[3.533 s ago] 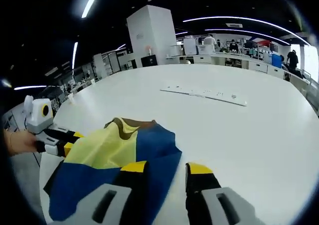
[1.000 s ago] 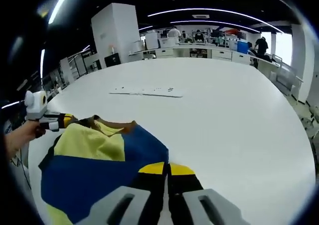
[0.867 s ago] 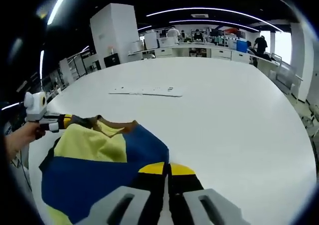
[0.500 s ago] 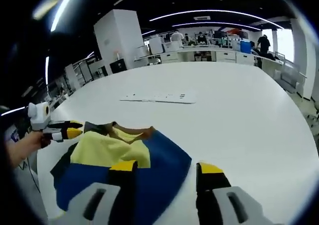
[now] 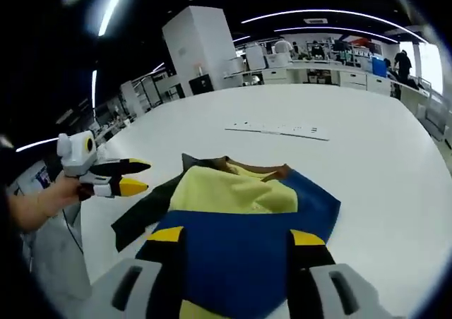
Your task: Fold the garment on the visible template until the final outline fits inside the template.
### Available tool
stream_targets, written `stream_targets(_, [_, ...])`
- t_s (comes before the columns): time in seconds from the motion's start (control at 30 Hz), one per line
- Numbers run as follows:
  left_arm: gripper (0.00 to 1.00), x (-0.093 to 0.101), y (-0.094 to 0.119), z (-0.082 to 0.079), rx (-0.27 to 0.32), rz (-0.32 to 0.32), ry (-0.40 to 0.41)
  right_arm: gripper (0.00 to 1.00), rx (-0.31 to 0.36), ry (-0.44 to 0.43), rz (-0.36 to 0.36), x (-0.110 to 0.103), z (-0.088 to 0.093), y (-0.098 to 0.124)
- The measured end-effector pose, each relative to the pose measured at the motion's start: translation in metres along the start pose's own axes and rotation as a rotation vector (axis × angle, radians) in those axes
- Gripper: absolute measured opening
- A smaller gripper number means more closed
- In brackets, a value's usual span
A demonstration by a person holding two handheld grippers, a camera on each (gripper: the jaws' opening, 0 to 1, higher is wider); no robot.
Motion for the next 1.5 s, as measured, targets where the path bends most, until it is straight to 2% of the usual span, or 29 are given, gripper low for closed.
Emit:
stream_targets(0.1, [0.48, 0.008, 0.006, 0.005, 0.005, 0.010, -0.004, 0.56, 0.006, 0.021, -0.022, -0.016, 0.003, 0.002])
stream_targets(0.33, [0.49, 0.024, 0.013, 0.022, -0.023, 0.023, -0.029, 0.56, -0.026, 0.104, -0.072, -0.054, 0.016, 0.000])
stream_targets(0.57, [0.45, 0.033, 0.020, 0.038, -0.052, 0.015, -0.062, 0.48, -0.063, 0.185, -0.087, -0.079, 0.030, -0.005])
stream_targets(0.7, [0.41, 0.034, 0.021, 0.046, -0.065, 0.008, -0.069, 0.42, -0.069, 0.195, -0.097, -0.089, 0.037, -0.007])
stream_targets(0.87, [0.37, 0.036, 0.021, 0.054, -0.080, 0.005, -0.069, 0.33, -0.073, 0.196, -0.099, -0.094, 0.042, -0.008])
stream_targets(0.97, [0.36, 0.037, 0.019, 0.062, -0.108, -0.003, -0.079, 0.28, -0.076, 0.189, -0.095, -0.094, 0.043, -0.010])
stream_targets(1.13, [0.34, 0.039, 0.018, 0.070, -0.138, -0.004, -0.089, 0.15, -0.083, 0.190, -0.067, -0.092, 0.047, -0.013])
stream_targets(1.3, [0.29, 0.039, 0.016, 0.078, -0.173, -0.007, -0.084, 0.09, -0.094, 0.183, -0.047, -0.087, 0.051, -0.016])
stream_targets(1.5, [0.27, 0.040, 0.016, 0.079, -0.156, -0.020, -0.093, 0.01, -0.091, 0.179, -0.039, -0.086, 0.052, -0.016])
Point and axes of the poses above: the point that each gripper's makers call its tool centre point, and the gripper's own axes: y roughly backward along the fingers, x roughly to its right, z roughly out of its underside, the point moved 5 cm from there along y, roughly backward along the fingers, and after that the axes turned 9 degrees about -x, right-handed, at the moved point
